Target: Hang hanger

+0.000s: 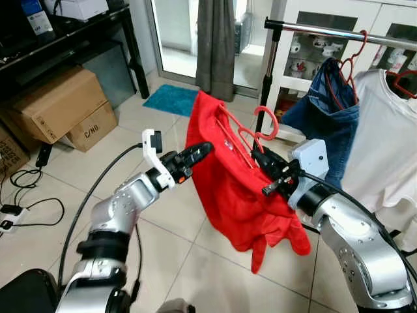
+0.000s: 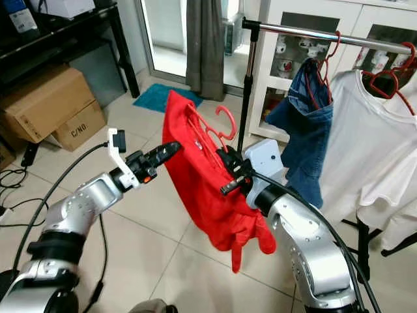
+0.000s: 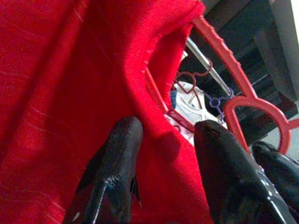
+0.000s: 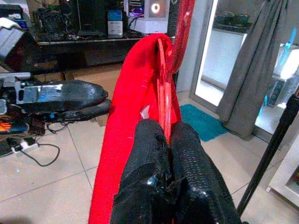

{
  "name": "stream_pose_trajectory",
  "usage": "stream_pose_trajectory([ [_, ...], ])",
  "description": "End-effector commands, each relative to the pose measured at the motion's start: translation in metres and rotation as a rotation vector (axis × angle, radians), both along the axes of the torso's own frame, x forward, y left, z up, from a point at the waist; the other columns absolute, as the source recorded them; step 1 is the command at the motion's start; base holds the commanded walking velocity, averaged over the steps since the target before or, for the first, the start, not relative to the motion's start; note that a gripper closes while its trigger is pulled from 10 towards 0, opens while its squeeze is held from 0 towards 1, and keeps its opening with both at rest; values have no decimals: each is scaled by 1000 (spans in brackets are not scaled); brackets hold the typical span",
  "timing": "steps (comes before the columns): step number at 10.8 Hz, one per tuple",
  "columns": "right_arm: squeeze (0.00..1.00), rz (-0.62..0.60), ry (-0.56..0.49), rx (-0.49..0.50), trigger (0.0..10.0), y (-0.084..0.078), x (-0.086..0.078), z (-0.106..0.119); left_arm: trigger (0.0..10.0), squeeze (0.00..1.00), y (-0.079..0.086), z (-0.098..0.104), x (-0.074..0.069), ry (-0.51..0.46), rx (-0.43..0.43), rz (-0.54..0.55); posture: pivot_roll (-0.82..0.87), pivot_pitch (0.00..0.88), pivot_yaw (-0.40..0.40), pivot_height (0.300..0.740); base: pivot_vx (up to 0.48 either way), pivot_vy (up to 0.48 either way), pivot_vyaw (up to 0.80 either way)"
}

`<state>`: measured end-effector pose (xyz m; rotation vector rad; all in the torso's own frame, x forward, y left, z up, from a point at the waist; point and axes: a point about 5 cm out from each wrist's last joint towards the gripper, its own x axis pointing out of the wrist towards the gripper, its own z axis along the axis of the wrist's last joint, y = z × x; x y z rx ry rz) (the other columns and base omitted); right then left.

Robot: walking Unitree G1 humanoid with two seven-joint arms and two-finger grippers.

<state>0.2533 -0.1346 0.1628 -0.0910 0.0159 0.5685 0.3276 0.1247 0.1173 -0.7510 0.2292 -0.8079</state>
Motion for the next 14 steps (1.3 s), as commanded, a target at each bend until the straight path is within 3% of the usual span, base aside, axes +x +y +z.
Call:
stream_pose_trajectory([
  [1,0,35,-61,17,0,5,-1,16,10000,0,-1,5,4,-18,-13,-5,71,0,73,740,0,0,0],
  [3,0,44,-66,14,0,7,0,18,10000,0,-1,-6,12,44,53,37,68,0,77,740,0,0,0],
  [6,0,47,-73,14,0,8,1,20,10000,0,-8,0,19,17,41,13,64,0,84,740,0,0,0],
  [7,0,48,-76,12,0,9,2,20,6902,0,-11,2,23,13,51,10,63,0,87,740,0,0,0],
  [8,0,48,-78,11,0,9,2,20,2980,0,-11,2,25,13,44,24,63,0,88,740,0,0,0],
  [9,0,48,-80,13,0,9,2,21,0,0,-11,2,26,14,44,31,65,0,89,740,0,0,0],
  [14,0,55,-65,7,0,10,1,17,0,0,-7,-2,25,-6,82,133,69,0,82,740,0,0,0],
])
